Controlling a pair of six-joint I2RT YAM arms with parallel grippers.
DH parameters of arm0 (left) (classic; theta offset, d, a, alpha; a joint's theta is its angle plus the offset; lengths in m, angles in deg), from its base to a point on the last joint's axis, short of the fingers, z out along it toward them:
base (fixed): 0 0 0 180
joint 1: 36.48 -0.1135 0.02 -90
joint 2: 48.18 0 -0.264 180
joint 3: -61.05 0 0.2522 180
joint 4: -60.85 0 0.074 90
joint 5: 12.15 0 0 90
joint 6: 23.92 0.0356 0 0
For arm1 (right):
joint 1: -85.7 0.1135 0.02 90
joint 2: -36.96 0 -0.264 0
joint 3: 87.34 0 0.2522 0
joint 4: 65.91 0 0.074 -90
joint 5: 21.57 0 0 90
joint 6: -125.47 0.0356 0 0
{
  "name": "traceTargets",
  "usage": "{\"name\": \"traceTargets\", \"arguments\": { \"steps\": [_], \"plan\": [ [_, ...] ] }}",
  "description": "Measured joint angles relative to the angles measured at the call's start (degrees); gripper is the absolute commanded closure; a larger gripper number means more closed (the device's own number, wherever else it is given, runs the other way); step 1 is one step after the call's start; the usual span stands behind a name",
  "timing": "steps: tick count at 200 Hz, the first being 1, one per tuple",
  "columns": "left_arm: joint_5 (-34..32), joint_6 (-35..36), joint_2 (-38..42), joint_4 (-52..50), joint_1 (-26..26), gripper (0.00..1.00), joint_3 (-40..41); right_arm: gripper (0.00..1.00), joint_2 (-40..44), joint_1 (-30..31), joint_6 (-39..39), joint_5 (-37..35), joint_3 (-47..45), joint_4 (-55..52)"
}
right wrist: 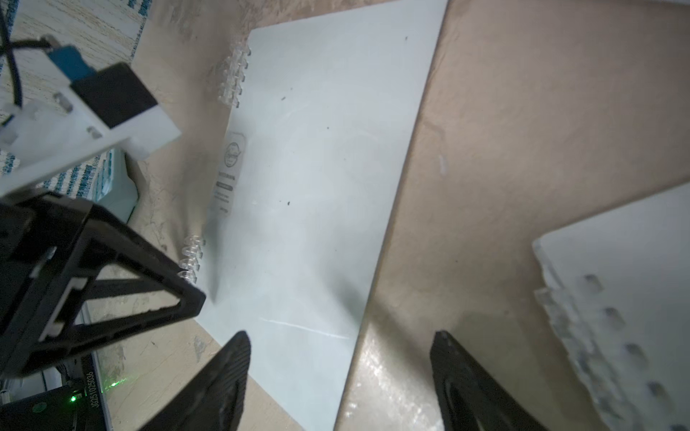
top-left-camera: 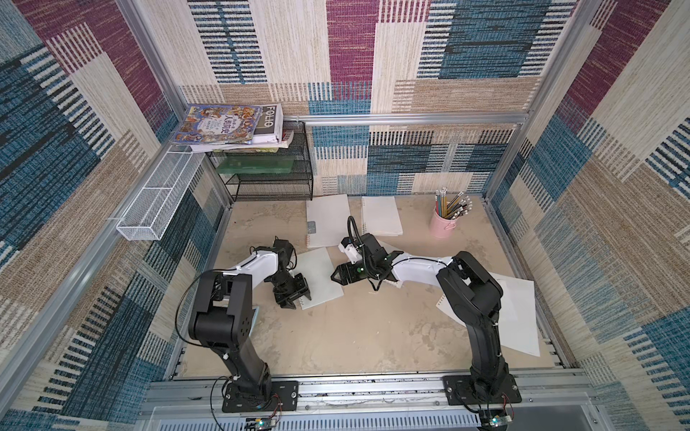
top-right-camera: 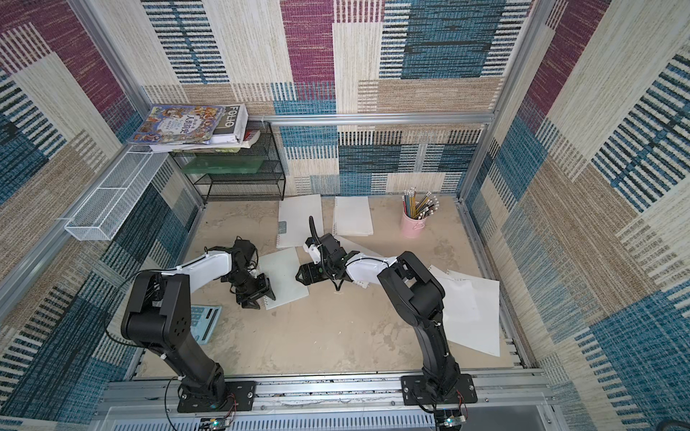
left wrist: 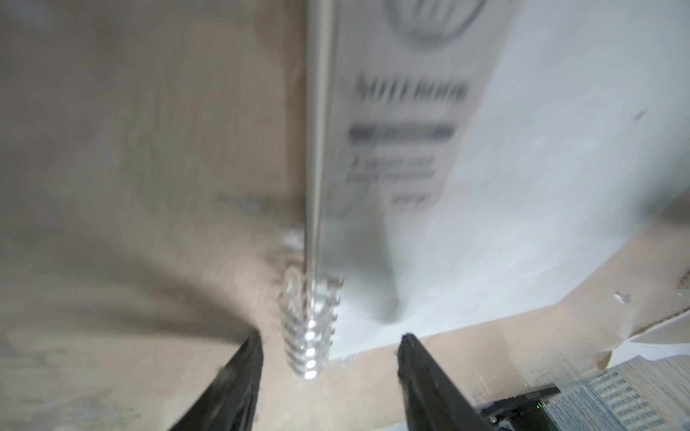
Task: Tear off pages from different notebooks
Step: Move the notebook to the center of the board.
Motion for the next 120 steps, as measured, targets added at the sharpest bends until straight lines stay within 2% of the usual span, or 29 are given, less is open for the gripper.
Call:
{"name": "traceTargets", "arguments": {
  "steps": [26,66,95,120],
  "plan": [
    [-1.0,-1.3,2.0,0.3,-0.1,0.33,1.1,0.24,-0.9,0.0,0.1,1.2,0.3,0.3],
    [-2.0,-3.4,0.2,4.5,-1.3,0.3,-4.0,0.29,-3.4,1.5,-1.6,3.1,3.8,-0.8],
    [-2.5,-4.5,-5.3,9.9,-1.8,0.37,-7.9,0.32,-4.8,1.6,-2.7,4.6,5.3,-1.0],
    [-1.9,-5.5,-8.9,10.3,-1.4,0.38,-10.8,0.32,-4.8,0.9,-3.3,4.9,5.2,-1.0]
  ]
}}
